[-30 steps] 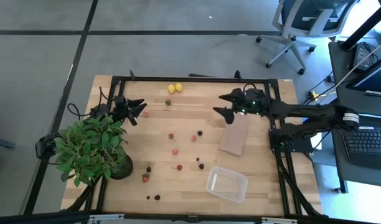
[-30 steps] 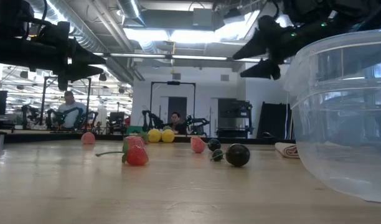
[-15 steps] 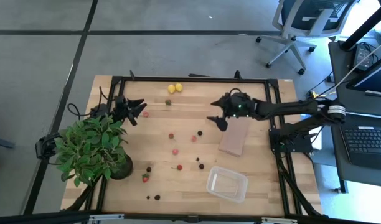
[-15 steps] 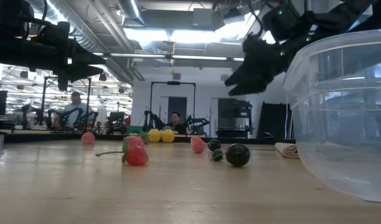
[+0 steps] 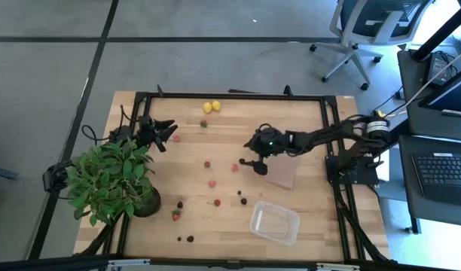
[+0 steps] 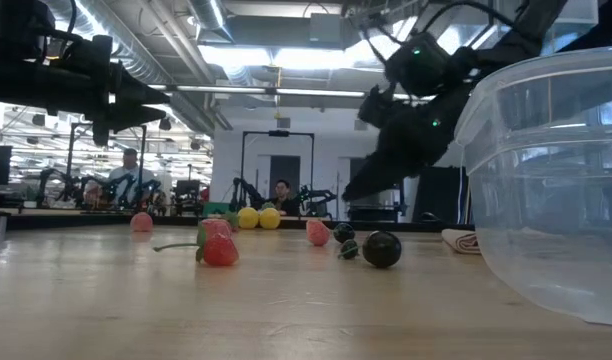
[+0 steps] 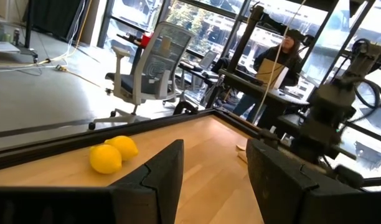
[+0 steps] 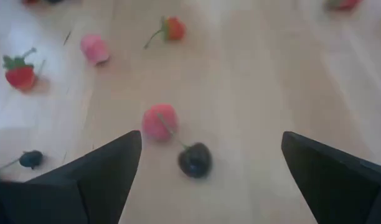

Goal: Pick and placing Produce into tupperware
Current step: Put the cherry into the transparent container

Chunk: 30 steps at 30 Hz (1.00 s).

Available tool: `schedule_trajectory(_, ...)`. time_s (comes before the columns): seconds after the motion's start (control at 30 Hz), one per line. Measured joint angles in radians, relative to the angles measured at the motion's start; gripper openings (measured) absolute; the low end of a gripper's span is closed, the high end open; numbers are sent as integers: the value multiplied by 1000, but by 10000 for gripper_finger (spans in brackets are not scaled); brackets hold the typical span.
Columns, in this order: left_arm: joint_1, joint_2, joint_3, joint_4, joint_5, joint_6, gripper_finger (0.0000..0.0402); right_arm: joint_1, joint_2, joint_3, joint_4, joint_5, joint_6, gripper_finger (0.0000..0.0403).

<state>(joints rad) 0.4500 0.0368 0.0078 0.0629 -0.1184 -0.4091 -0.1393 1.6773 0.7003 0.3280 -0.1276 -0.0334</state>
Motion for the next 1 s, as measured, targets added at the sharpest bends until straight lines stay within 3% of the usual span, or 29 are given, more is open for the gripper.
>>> schedule_trajectory(0.33, 0, 0, 0, -4, 0, 0, 165, 14, 187, 119, -110, 10, -34, 363)
schedule_trajectory(1.0, 0, 0, 0, -4, 0, 0, 165, 4, 202, 120, -113, 33, -50, 147)
